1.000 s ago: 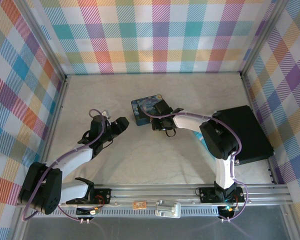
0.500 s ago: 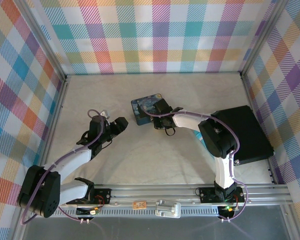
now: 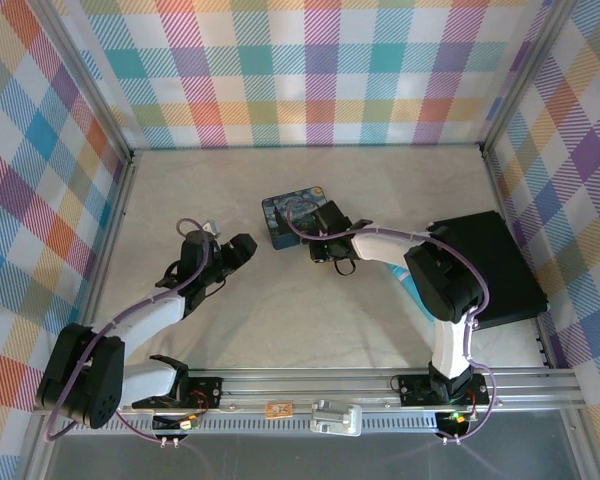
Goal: Unlock the padlock with the key
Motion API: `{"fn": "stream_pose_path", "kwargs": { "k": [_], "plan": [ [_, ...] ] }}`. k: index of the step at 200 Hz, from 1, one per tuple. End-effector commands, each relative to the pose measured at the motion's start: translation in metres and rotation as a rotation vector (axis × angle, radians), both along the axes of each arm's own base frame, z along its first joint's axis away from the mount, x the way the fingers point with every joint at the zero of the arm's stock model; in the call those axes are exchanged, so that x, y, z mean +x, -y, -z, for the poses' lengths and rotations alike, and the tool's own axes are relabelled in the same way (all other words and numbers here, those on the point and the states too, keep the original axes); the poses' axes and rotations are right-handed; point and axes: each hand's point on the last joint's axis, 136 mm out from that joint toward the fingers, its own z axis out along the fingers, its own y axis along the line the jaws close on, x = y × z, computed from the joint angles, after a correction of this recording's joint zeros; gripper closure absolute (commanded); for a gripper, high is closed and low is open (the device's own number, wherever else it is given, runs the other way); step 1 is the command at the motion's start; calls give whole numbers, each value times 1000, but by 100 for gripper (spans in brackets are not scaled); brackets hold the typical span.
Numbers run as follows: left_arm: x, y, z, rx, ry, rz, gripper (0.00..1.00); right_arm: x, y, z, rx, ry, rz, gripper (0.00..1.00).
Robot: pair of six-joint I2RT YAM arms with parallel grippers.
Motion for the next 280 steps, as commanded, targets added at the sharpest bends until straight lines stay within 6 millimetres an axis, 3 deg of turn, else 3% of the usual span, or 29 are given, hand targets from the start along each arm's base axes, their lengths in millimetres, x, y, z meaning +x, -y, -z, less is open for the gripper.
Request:
{"fn": "stream_pose_path", "kwargs": {
  "k": [1, 64, 87, 121, 155, 195, 214, 241, 259, 280],
  "plan": [
    [7, 8, -11, -52, 39, 30, 32, -4, -25, -23, 66, 54, -79, 79],
    [6, 24, -7, -66, 39, 64, 32, -3, -49, -30, 117, 42, -108, 80],
    [7, 23, -4, -67, 33, 49, 32, -10, -41, -28, 105, 15, -88, 80],
    [11, 19, -13, -27, 60, 46, 31, -43, -20, -18, 73, -38, -57, 81],
    [12, 10, -24, 18, 84, 30, 30, -73, -13, -10, 33, -87, -84, 80],
    [6, -5, -30, 68, 89, 3, 29, -80, -8, -18, 34, -73, -84, 76],
    [3, -7, -30, 103, 97, 21, 29, -77, -5, -27, 33, -44, -79, 69],
    [0, 7, -32, 195, 98, 165, 34, -70, 0, -48, 12, 5, -84, 47],
    [-1, 17, -30, 296, 73, 272, 39, -60, 11, -65, 9, 43, -55, 27],
    [-1, 34, -21, 397, 34, 367, 46, -46, 30, -84, 31, 94, 6, 18]
  ]
}}
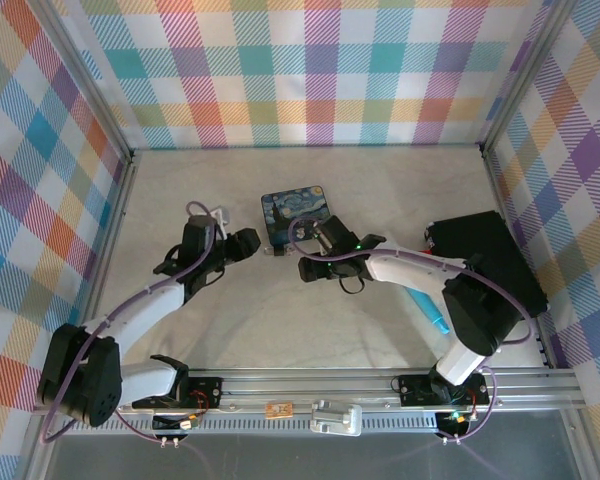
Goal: Unlock the padlock with the key
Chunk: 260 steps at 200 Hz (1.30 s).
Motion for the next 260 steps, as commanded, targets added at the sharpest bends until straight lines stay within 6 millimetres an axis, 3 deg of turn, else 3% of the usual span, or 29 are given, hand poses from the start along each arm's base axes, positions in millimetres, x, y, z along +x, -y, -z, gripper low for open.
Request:
{"fn": "stream_pose_path", "kwargs": {
  "k": [1, 39, 81, 121, 149, 176, 225, 260],
  "plan": [
    [-8, 18, 11, 166, -40, 162, 46, 21, 22, -35, 13, 86, 71, 18],
    [-2, 51, 34, 240, -98, 218, 51, 49, 62, -61, 47, 167, 175, 15],
    [12, 76, 56, 280, -154, 254, 53, 67, 111, -61, 64, 159, 331, 13],
    [43, 83, 70, 343, -158, 227, 61, 65, 139, -56, 111, 146, 419, 13],
    [65, 82, 73, 396, -114, 194, 60, 59, 152, -53, 123, 168, 451, 12],
    [75, 83, 86, 446, -120, 199, 55, 55, 166, -55, 121, 183, 475, 12],
    [64, 81, 110, 469, -195, 231, 51, 57, 187, -57, 115, 224, 504, 10],
    [30, 79, 130, 477, -273, 261, 50, 67, 206, -54, 71, 238, 524, 9]
  ]
}}
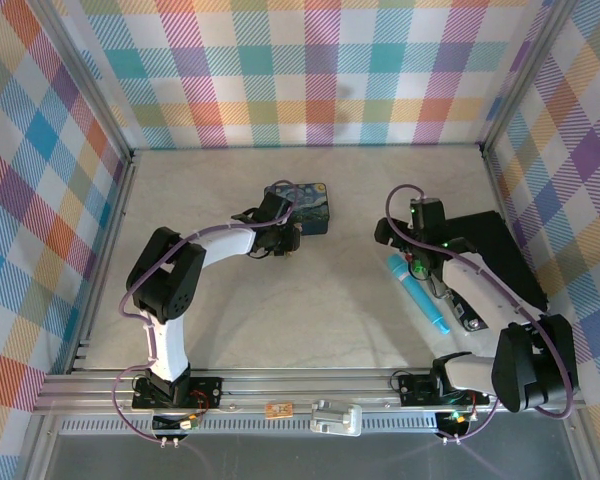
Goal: Unlock the padlock with the key
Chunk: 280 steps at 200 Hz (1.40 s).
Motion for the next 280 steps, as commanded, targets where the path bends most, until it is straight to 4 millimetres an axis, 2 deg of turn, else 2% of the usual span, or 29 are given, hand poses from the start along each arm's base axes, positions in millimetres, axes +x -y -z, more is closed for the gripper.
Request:
{"fn": "stream_pose_path", "kwargs": {
  "k": [1, 33, 61, 84, 112, 127, 145, 158, 177, 197, 214, 229, 237, 262, 280],
  "plan": [
    [-34, -3, 19, 39, -87, 26, 50, 10, 9, -1, -32, 31, -5, 10],
    [-67, -1, 33, 44, -153, 27, 51, 21, 36, -2, -92, 65, 52, 9],
    [-78, -6, 26, 33, -156, -12, 50, 31, 61, 3, -217, 103, 109, 9],
    [-85, -13, 7, 26, -151, -35, 49, 43, 71, 15, -280, 141, 100, 9],
    [-78, -25, -38, -9, -51, -67, 41, 49, 83, 31, -358, 153, 131, 9],
    [-67, -45, -61, 6, 40, -108, 35, 55, 80, 42, -370, 177, 96, 8],
    [-46, -83, -87, 14, 134, -233, 29, 70, 77, 51, -426, 196, 35, 8],
    [-35, -112, -98, 14, 177, -330, 27, 74, 79, 53, -432, 221, 33, 8],
    [-28, -152, -102, 32, 240, -448, 23, 71, 76, 52, -391, 249, 10, 8],
    [-30, -197, -94, 137, 281, -566, 19, 63, 73, 47, -358, 318, -7, 0],
    [-34, -226, -84, 234, 282, -619, 18, 56, 73, 40, -297, 393, -24, 1],
    [-39, -247, -77, 295, 286, -655, 18, 50, 74, 44, -271, 432, -27, 1],
    [-38, -254, -77, 291, 293, -663, 18, 50, 76, 43, -275, 479, -12, 1],
    [-27, -271, -80, 284, 375, -708, 18, 48, 79, 45, -272, 459, 1, 1],
    [-16, -270, -66, 314, 408, -668, 18, 47, 79, 47, -274, 450, -1, 1]
  ]
}}
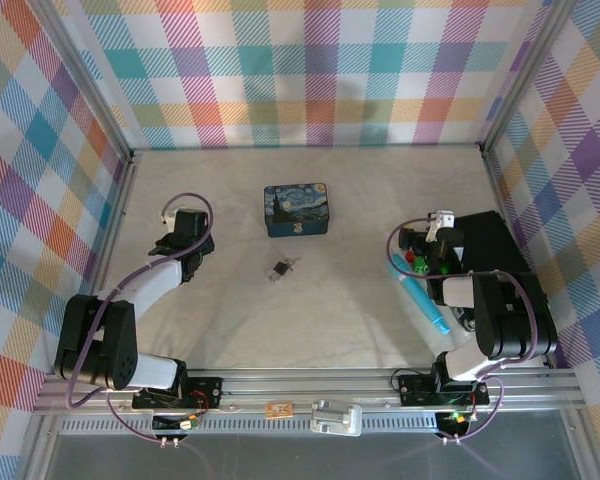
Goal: Unlock the padlock with the key
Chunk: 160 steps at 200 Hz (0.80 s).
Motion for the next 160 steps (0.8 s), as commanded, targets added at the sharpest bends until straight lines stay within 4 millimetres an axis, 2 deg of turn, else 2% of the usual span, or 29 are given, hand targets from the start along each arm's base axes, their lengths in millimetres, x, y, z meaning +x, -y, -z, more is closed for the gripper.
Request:
{"fn": "stream_pose_path", "kwargs": {
  "k": [1, 16, 39, 45, 92, 119, 160],
  "plan": [
    [21, -8, 0, 81, 82, 15, 18, 1, -3, -1, 24, 19, -19, 1],
    [26, -9, 16, 112, 81, 21, 18, 0, -4, -2, 22, 22, -22, 1],
    [38, -2, 3, 132, 222, 105, 18, 1, -5, -2, 20, 21, -30, 1],
    [36, -1, 12, 92, 228, 123, 18, 1, -5, -2, 22, 20, -30, 1],
    [27, 9, 17, 31, 377, 238, 16, 2, -10, -1, 21, 14, -60, 1],
    [28, 8, 20, 29, 343, 233, 0, 2, -10, -1, 21, 14, -60, 1],
    [28, 11, 20, 44, 337, 236, 0, 2, -10, -2, 20, 17, -61, 1]
  ]
}}
